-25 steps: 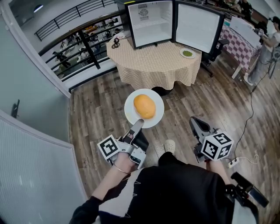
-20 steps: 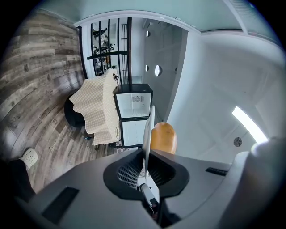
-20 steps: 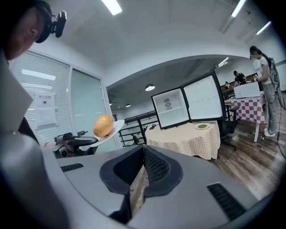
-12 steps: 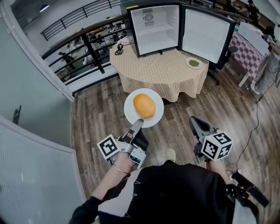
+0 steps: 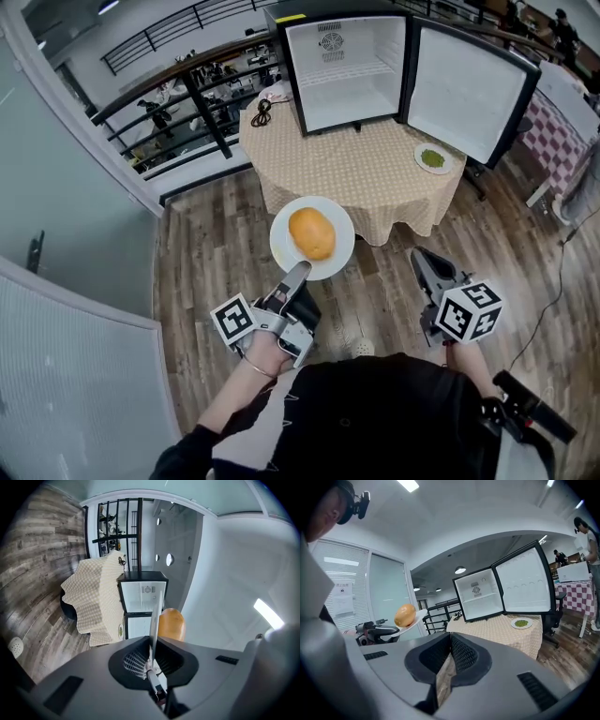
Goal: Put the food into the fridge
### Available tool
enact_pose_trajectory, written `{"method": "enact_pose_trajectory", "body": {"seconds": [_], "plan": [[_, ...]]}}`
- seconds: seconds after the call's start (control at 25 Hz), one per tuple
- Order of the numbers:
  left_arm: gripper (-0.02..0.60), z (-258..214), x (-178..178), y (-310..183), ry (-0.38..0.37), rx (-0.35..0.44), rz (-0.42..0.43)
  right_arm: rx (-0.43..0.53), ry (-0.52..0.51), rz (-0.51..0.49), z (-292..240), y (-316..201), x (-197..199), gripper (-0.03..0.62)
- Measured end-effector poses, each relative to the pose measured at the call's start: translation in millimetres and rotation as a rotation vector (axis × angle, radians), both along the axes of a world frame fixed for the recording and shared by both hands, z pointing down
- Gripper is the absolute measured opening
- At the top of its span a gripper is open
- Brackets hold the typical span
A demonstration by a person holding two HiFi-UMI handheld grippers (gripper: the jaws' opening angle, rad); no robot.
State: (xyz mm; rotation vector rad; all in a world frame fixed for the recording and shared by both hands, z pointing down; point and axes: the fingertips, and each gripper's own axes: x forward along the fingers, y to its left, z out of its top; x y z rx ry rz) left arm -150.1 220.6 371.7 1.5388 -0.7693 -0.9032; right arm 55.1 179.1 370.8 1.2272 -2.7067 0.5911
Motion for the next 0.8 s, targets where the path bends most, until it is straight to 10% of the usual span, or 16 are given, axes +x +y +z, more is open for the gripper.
{"method": "enact_pose_trajectory", "body": {"seconds": [0.8], "plan": [[0.026, 13, 17, -125, -0.005, -0.029, -0.127, -0.046, -0.019, -0.081, 20, -128, 20, 0.015]]}}
